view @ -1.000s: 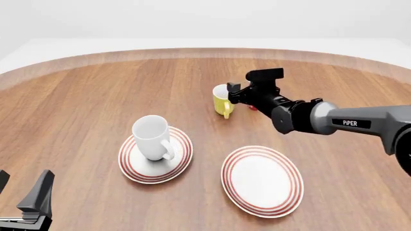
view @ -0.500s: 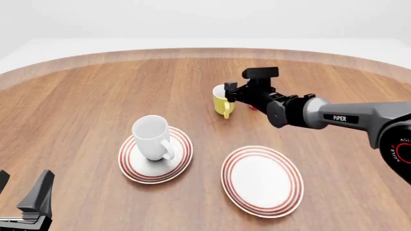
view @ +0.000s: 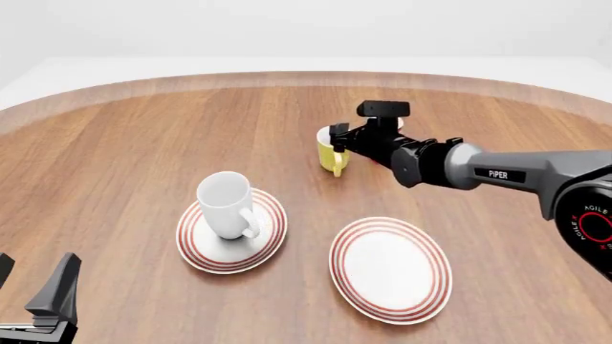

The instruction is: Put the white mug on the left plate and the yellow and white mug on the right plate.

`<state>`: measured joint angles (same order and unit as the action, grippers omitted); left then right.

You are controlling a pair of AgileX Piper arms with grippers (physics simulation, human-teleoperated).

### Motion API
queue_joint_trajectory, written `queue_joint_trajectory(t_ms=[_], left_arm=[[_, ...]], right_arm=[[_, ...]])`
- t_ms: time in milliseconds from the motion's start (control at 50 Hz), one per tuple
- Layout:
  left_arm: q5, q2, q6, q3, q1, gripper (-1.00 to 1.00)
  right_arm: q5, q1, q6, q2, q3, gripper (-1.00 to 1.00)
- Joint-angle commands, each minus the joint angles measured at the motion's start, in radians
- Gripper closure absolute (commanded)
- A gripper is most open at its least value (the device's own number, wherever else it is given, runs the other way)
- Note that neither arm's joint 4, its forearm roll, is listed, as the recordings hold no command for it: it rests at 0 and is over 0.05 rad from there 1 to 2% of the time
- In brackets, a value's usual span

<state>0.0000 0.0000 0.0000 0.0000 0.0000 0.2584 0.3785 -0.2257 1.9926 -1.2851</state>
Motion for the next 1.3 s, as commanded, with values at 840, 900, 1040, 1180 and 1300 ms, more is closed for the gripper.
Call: queue_joint_trajectory(t_ms=[840, 900, 1040, 1180, 1300], left_arm=[[0.0, 0.0, 0.0, 0.0, 0.0, -1.0], [0.0, 0.0, 0.0, 0.0, 0.0, -1.0], [0.0, 0.0, 0.0, 0.0, 0.0, -1.0], [0.0, 0.0, 0.0, 0.0, 0.0, -1.0], [0.0, 0.0, 0.0, 0.0, 0.0, -1.0]], right_arm=[[-0.11, -0.017, -0.025, 0.075, -0.083, -1.0], [-0.115, -0.015, -0.025, 0.08, -0.086, -1.0], [-0.128, -0.014, -0.032, 0.09, -0.095, -1.0], [-0.136, -0.014, -0.035, 0.096, -0.101, -1.0], [-0.147, -0.008, -0.04, 0.104, -0.111, -1.0]])
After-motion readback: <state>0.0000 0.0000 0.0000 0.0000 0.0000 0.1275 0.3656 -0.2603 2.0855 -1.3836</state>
